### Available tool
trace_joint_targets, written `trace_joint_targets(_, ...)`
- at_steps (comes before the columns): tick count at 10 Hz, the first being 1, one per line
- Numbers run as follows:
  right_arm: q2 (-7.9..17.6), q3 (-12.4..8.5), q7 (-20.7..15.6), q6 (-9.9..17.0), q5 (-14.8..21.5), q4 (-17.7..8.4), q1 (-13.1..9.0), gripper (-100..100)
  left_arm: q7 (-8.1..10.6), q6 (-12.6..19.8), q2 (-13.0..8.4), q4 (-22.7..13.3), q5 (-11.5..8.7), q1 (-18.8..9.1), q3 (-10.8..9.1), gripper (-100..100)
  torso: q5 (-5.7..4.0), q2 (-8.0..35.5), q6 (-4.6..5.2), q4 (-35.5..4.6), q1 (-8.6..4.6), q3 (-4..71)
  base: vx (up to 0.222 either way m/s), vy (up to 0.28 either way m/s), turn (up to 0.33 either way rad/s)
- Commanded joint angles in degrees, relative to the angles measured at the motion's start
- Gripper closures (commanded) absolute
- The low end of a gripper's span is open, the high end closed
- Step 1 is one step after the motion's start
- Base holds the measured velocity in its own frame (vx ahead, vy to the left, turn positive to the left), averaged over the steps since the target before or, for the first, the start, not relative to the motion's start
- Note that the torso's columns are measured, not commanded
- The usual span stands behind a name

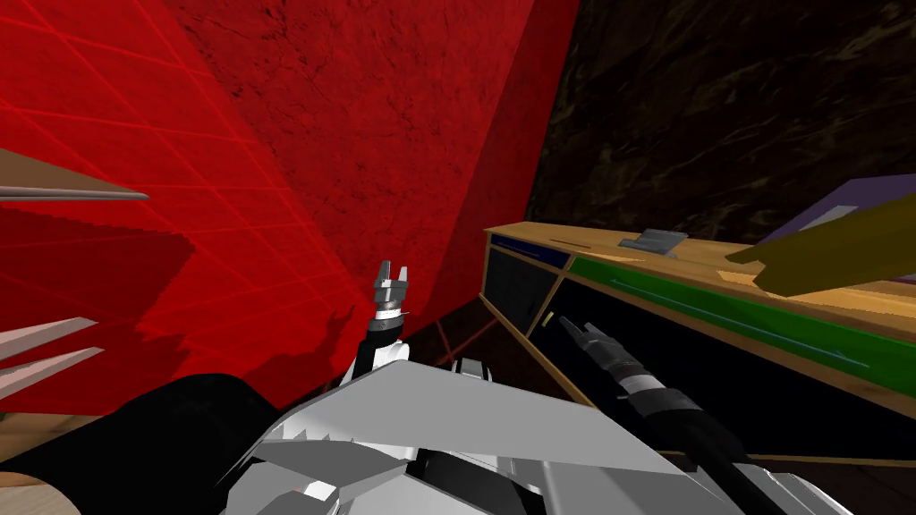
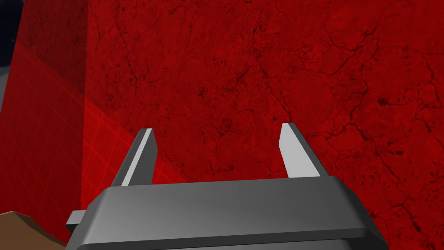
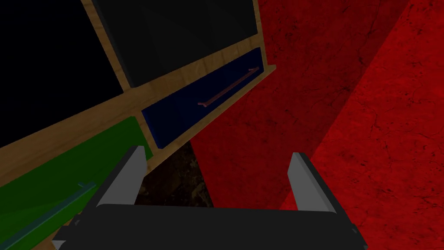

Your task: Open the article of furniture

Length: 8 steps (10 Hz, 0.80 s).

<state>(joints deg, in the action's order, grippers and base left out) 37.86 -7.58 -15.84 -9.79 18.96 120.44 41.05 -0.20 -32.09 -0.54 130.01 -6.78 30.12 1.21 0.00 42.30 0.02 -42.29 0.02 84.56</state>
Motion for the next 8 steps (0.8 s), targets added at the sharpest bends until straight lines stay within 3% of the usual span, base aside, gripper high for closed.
trace_joint_targets(1, 3.3, -1.2, -1.6, 1.0, 1.1, -0.8, 1.2, -100, 0.0, 0.0, 0.0, 0.0, 0.0, 0.0, 0.0, 0, 0.0, 0.0, -0.04, 0.0, -0.01, 0.0, 0.014, -0.017, 0.088)
trace_joint_targets(8, 13.8, -4.6, -7.4, 5.0, 5.1, -4.2, 4.6, -100, 0.0, 0.0, 0.0, 0.0, 0.0, 0.0, 0.0, 0, 0.0, 0.0, 0.02, 0.0, -0.02, 0.0, 0.017, -0.018, 0.14)
